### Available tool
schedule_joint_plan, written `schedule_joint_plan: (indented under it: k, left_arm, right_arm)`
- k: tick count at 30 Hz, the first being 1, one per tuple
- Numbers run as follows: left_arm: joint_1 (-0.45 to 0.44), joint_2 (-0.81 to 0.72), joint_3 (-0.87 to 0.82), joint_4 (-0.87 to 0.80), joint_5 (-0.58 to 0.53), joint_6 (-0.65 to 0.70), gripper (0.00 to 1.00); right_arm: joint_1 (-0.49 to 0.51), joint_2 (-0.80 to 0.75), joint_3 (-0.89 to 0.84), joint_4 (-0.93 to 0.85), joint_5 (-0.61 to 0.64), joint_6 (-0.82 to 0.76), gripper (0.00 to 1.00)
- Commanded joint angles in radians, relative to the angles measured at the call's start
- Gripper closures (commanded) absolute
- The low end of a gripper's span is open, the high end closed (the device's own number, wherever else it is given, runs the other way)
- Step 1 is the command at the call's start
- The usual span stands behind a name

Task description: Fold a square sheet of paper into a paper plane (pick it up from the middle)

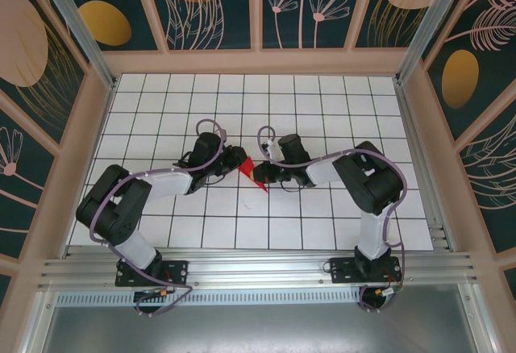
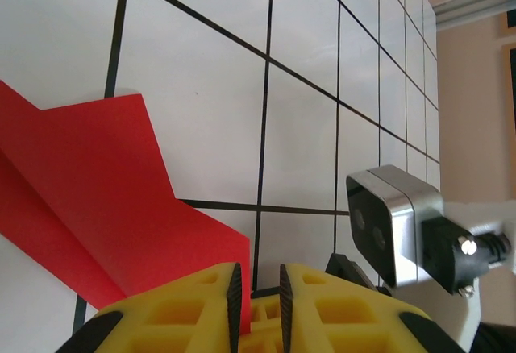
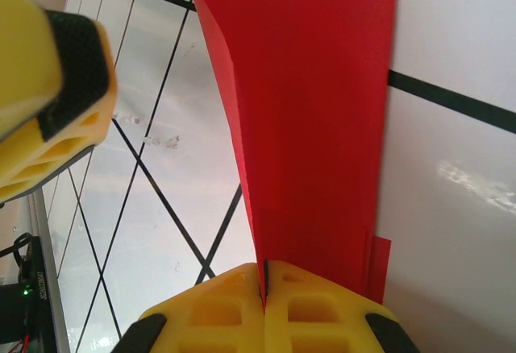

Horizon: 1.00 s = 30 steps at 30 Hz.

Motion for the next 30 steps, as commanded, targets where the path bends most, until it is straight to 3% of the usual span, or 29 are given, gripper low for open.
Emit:
schedule_joint_plan:
  k: [1,30]
  left_arm:
    - [0.002,0.032,-0.011,0.037,0.032,0.031,0.78]
    - [0.002,0.112,-0.024,-0.012,0.005,0.044,0.82]
  right_arm:
    - [-0.009,0.028,0.029,-0.024,-0.057,0.012,1.00]
    - [-0.018,0.117,0.123,-0.219,-0.061,-0.081,1.00]
